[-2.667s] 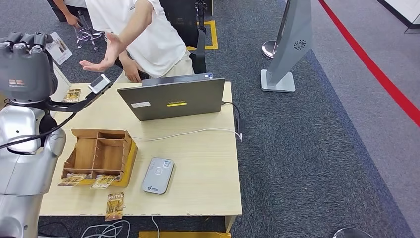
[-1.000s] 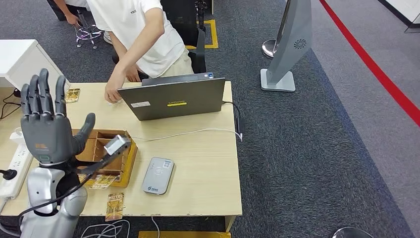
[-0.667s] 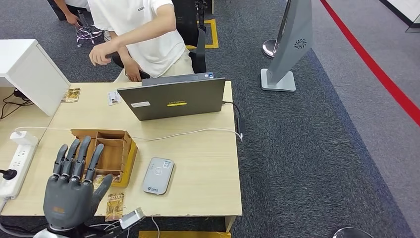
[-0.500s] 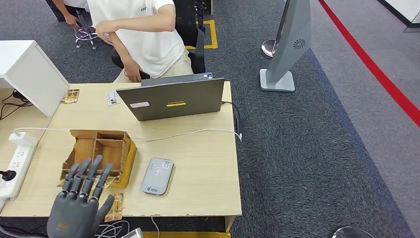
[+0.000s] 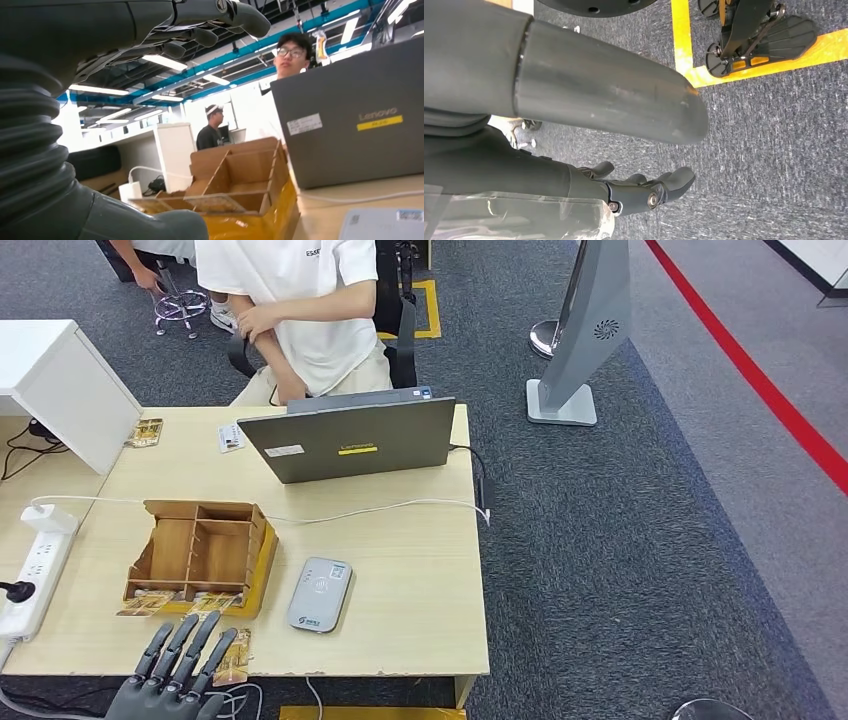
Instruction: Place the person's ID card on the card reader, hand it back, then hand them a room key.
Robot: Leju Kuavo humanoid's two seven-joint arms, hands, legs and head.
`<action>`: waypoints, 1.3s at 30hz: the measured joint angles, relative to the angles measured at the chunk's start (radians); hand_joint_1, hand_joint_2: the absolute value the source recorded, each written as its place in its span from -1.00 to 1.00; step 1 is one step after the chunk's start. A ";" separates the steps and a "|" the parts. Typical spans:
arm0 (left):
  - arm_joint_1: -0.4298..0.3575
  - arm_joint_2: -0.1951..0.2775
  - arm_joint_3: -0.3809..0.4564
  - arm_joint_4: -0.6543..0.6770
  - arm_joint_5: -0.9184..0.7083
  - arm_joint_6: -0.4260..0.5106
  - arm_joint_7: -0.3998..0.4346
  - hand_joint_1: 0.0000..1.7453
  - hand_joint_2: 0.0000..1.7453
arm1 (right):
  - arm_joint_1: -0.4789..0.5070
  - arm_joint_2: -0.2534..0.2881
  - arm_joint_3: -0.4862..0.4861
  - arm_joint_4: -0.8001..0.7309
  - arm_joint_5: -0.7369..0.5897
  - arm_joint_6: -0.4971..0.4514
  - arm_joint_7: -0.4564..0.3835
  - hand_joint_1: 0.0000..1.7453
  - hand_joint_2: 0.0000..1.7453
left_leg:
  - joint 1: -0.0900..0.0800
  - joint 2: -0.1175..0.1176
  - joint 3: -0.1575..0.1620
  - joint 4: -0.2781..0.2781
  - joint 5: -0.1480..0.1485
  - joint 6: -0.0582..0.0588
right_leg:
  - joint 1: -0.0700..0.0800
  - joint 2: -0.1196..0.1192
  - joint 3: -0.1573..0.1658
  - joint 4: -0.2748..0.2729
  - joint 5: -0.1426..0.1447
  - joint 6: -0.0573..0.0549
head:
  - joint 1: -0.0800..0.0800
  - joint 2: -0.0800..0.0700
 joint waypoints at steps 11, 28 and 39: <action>-0.006 -0.008 0.075 0.235 0.113 0.085 -0.087 -1.00 1.00 | -0.001 0.000 0.022 0.000 0.036 0.011 -0.004 -1.00 -1.00 | 0.000 0.000 0.000 0.000 0.000 0.000 | 0.000 0.000 0.000 0.000 0.000 0.000 | 0.000 0.000; -0.028 -0.225 0.418 0.470 0.054 0.124 -0.403 -1.00 1.00 | -0.001 0.000 0.046 0.000 0.062 0.016 -0.006 -1.00 -1.00 | 0.000 0.000 0.000 0.000 0.000 0.000 | 0.000 0.000 0.000 0.000 0.000 0.000 | 0.000 0.000; -0.038 -0.299 0.503 0.489 0.032 0.125 -0.444 -1.00 1.00 | -0.001 0.000 0.046 0.000 0.064 0.016 -0.006 -1.00 -1.00 | 0.000 0.000 0.000 0.000 0.000 0.000 | 0.000 0.000 0.000 0.000 0.000 0.000 | 0.000 0.000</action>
